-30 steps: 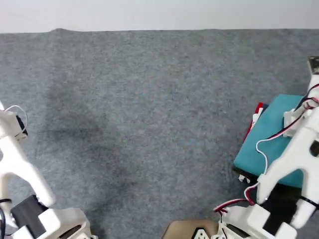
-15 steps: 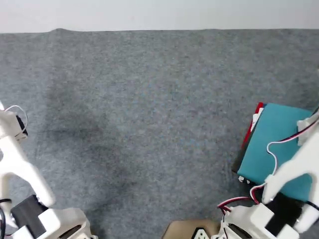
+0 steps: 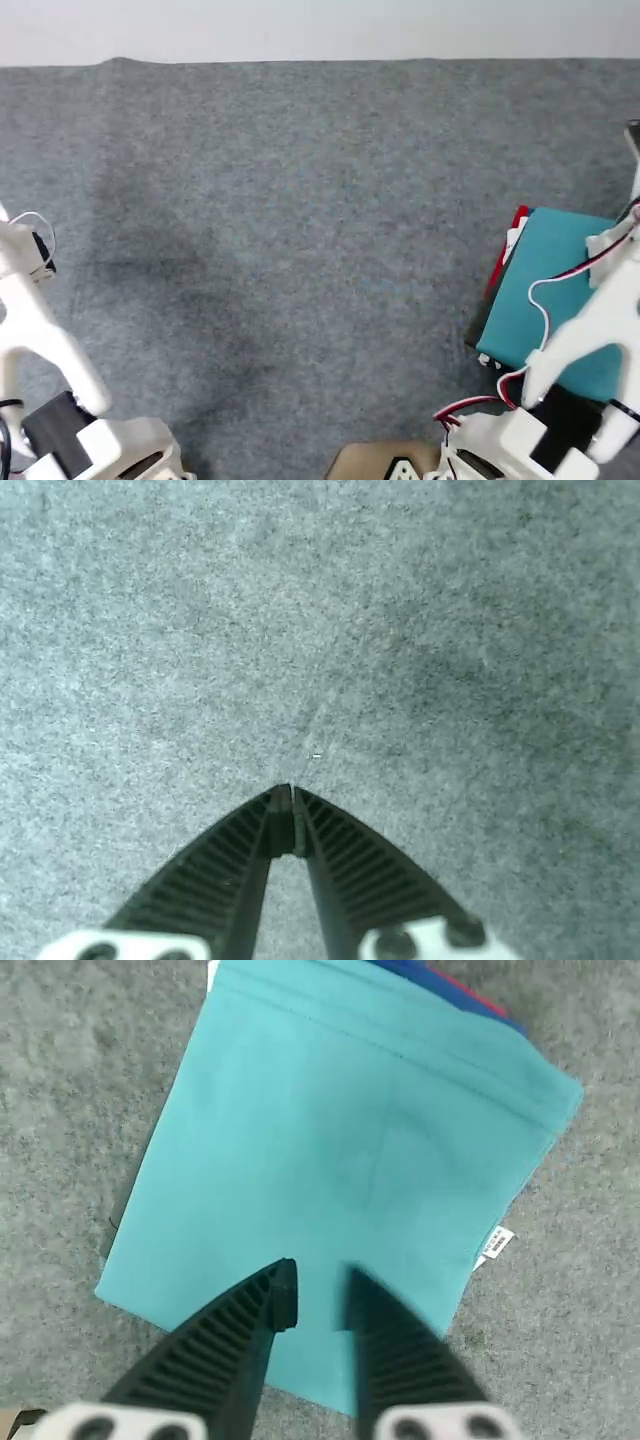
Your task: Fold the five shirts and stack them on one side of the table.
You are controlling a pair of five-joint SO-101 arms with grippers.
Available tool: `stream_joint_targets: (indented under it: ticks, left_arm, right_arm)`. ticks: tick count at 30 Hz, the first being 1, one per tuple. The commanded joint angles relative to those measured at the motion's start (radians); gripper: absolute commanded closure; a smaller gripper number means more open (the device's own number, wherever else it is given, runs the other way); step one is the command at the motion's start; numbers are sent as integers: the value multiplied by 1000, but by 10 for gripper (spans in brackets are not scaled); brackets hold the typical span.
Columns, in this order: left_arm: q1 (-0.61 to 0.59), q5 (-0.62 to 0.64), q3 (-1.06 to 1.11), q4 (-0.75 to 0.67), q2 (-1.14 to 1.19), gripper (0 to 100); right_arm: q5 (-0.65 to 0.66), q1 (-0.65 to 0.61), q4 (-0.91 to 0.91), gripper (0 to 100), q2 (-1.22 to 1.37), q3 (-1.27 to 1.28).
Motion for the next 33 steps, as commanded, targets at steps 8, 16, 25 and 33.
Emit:
stream_joint_targets:
  ticks: [8,16,25,33]
  left_arm:
    - [3,-60,-8,51,-54,994]
    - [3,-72,-4,91,-54,994]
    - [2,-74,-10,123,-54,994]
    - [2,-74,-48,203,-54,994]
  right_arm:
    - [3,45,-321,988,137,127]
    - [-17,84,-360,988,248,46]
    - [-51,30,-237,988,117,-40]
    - [-57,12,-252,988,185,26]
